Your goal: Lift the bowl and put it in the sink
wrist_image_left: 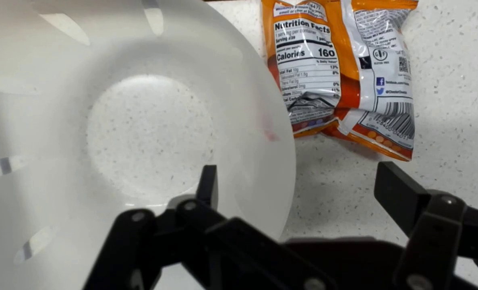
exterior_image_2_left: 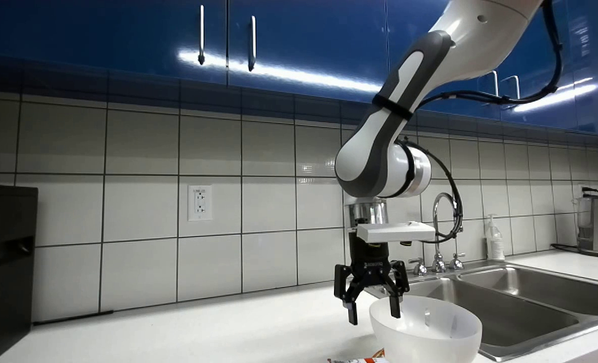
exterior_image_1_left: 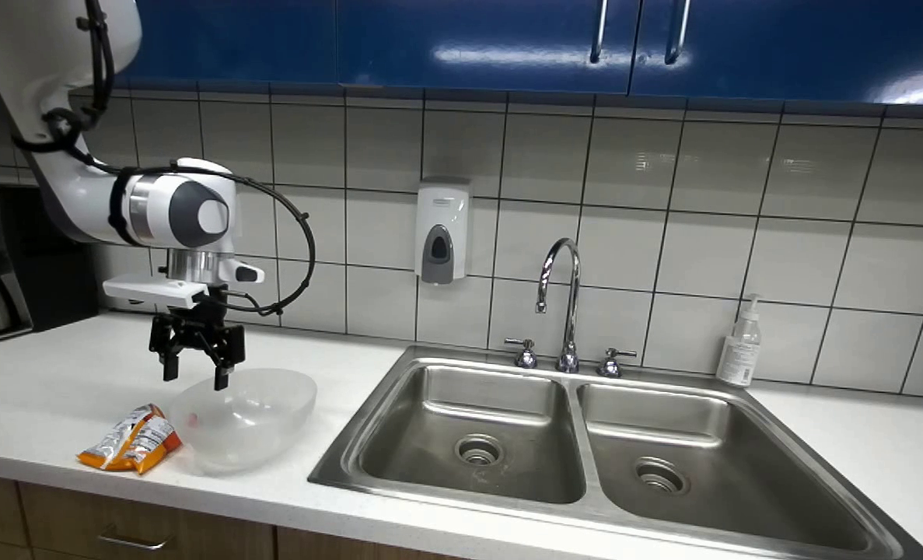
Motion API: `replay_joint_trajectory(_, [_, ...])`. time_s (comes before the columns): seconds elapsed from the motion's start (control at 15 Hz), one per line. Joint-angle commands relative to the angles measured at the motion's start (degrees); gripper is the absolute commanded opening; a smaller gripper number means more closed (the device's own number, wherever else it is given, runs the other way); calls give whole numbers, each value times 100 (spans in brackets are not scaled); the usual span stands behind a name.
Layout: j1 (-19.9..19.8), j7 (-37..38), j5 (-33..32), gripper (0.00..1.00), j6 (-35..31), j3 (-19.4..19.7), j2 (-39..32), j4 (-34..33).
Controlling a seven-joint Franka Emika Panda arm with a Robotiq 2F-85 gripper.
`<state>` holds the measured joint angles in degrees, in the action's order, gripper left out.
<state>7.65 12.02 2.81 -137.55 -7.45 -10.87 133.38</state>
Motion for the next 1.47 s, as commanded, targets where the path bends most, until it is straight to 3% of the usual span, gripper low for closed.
replay_joint_trajectory(0.0, [74, 133, -176, 100, -166, 83, -104, 37])
replay_joint_trajectory(1.07, [54, -42, 81, 100, -56, 21, -330, -107])
replay_joint_trajectory(1.13, [54, -26, 89, 75, -57, 26, -347, -127])
replay_joint_trajectory(1.2, [54, -27, 75, 74, -70, 32, -353, -133])
replay_joint_trajectory(1.4, [67, 7, -10, 50, -58, 60, -331, -157])
